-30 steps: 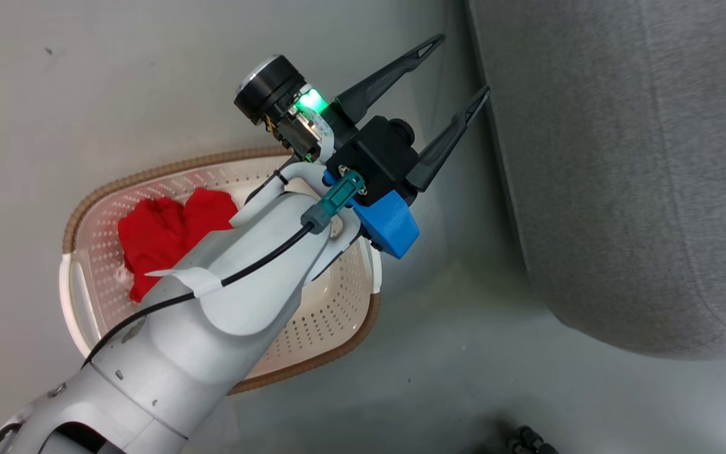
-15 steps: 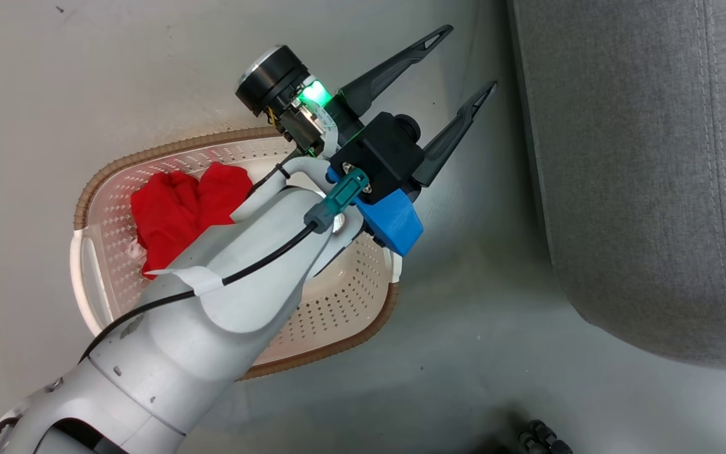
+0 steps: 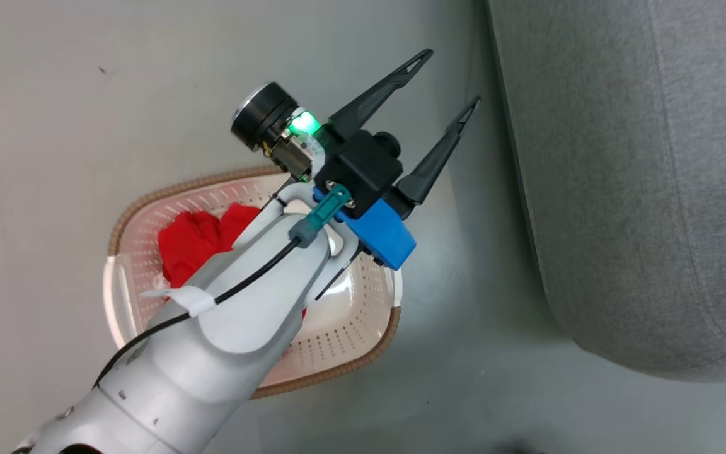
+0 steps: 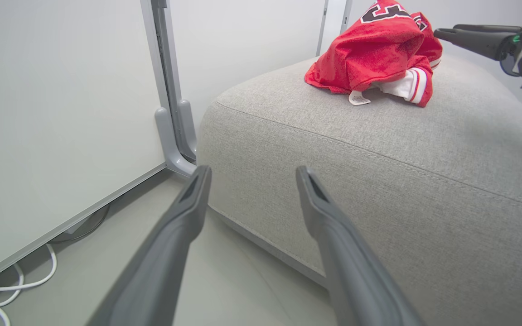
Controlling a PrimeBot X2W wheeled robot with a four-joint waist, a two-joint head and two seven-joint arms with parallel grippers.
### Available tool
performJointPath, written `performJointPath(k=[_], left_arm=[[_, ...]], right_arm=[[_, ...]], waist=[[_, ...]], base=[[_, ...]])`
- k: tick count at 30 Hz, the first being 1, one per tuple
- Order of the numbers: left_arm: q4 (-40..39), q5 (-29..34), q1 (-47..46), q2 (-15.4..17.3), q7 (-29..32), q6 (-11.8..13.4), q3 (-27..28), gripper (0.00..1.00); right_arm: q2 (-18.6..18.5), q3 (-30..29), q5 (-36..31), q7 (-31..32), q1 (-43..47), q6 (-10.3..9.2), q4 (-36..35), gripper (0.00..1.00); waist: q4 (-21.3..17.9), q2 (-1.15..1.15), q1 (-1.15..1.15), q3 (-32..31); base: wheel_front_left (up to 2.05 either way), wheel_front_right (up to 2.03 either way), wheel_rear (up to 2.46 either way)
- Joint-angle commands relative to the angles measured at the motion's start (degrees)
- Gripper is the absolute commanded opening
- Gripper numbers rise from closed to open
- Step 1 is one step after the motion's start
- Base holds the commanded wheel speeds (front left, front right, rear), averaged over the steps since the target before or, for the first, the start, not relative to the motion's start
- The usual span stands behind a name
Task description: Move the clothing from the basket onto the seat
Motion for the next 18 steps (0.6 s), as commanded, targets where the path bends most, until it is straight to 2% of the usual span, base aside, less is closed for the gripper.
performJointPath(k=[1,11,18], left_arm=[[-0.63,-0.36,1.72,0.19,-0.25,0.47,1.18,1.00],[-4.61,-1.11,12.24,2.97,-0.22,2.49,11.61,1.00],[-9.54,0.75,21.03,3.17,-0.23,3.26,21.08,1.00]], right_arm=[[1.03,0.73,-0.71,-0.03,3.47,0.02,-2.39,1.00],[5.82,13.09,0.35,-0.03,14.89,0.02,-15.24,1.00],[7.18,20.11,0.63,-0.03,19.67,0.02,-18.30,1.00]], waist=[[1.10,0.00,0.00,-4.02],[3.01,0.00,0.00,-14.74],[5.96,0.00,0.00,-20.85]], base=[[0.00,0.00,0.00],[0.00,0.00,0.00],[0.00,0.00,0.00]])
